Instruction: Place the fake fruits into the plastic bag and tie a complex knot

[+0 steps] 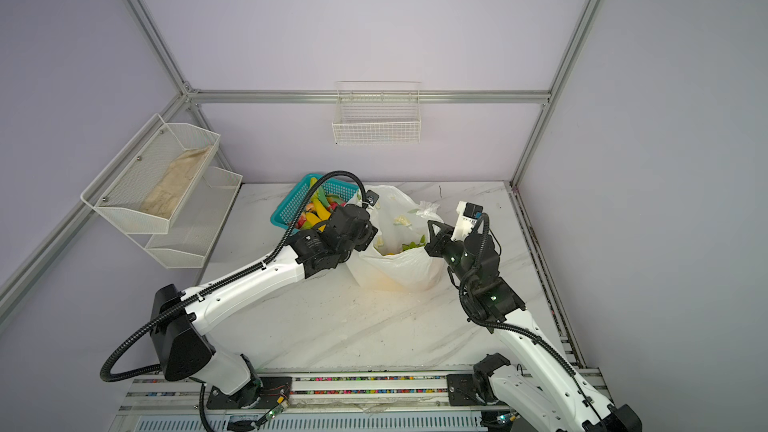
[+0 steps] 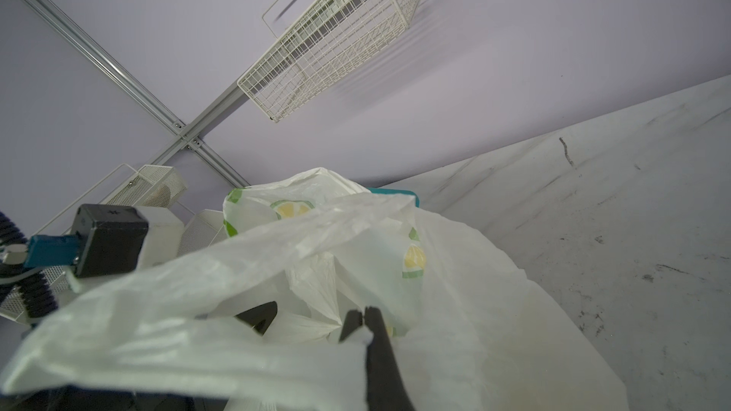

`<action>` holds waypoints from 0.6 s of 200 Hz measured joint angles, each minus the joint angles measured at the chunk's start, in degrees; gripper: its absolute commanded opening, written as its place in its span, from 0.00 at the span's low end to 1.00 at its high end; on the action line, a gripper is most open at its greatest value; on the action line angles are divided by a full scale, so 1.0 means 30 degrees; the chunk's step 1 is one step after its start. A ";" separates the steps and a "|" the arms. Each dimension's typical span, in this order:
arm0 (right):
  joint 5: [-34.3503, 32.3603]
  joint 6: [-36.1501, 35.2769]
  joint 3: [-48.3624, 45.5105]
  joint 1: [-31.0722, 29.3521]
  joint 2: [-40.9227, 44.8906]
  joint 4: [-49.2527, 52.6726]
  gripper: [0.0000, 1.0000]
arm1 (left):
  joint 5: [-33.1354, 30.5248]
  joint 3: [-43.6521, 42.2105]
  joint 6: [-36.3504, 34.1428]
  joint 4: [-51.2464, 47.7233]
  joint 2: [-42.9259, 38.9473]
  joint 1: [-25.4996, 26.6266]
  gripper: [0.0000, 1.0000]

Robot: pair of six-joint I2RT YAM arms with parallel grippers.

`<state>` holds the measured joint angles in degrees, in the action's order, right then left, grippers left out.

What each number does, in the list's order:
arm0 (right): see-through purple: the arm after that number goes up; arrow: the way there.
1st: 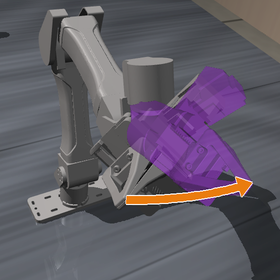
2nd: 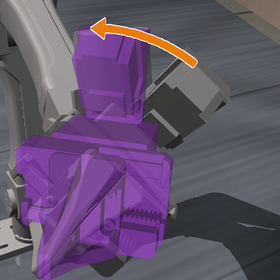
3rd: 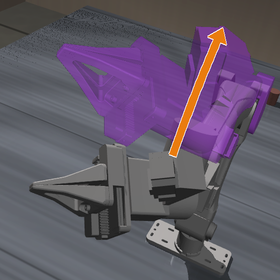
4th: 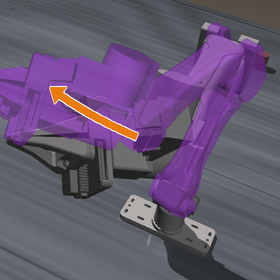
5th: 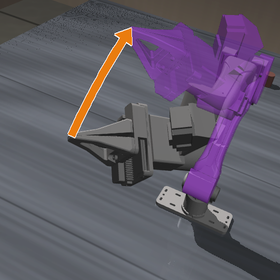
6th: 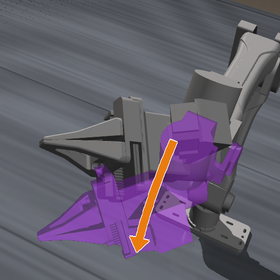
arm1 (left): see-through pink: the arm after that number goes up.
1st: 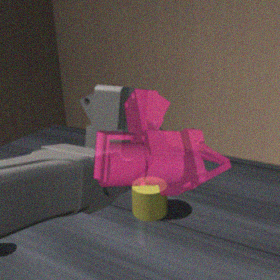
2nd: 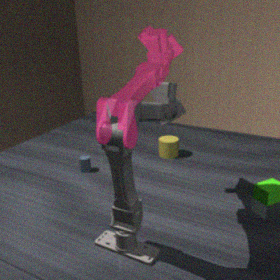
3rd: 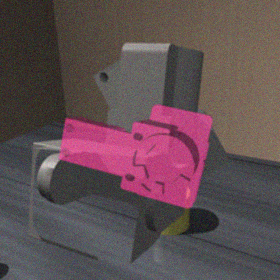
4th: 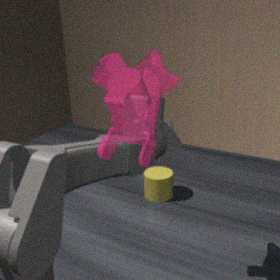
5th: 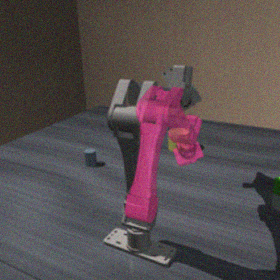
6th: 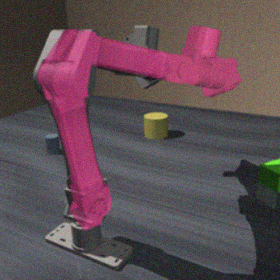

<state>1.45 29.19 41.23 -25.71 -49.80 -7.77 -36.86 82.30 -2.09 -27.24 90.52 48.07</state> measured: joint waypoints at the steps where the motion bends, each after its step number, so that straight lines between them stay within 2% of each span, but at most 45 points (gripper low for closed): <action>1: 0.0000 -0.0007 0.0000 0.0000 -0.0015 0.0000 0.00 | 0.0007 0.0000 0.0000 0.0022 0.0000 -0.0022 0.81; 32: 0.0044 -0.0073 0.0000 0.0000 -0.0240 0.0022 0.00 | 0.0306 0.0124 0.0066 0.0262 0.0262 -0.0896 0.77; 49: 0.0007 -0.0182 0.0000 0.0000 -0.0240 0.0029 0.00 | 0.0823 0.0423 0.0277 0.0364 0.0765 -0.1464 0.68; 86: -0.0393 -0.0801 0.0000 0.0000 -0.0248 0.0255 0.00 | 0.3942 0.0648 0.1202 0.0517 0.1231 -0.2550 0.34; 120: -0.0787 -0.1814 0.0641 0.0007 -0.1333 0.0699 0.00 | 0.8896 0.0299 0.2849 0.1727 0.0357 -0.3286 0.02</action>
<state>-0.91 23.75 43.16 -25.69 -53.80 -5.67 -10.17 83.20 6.46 -22.06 91.59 38.22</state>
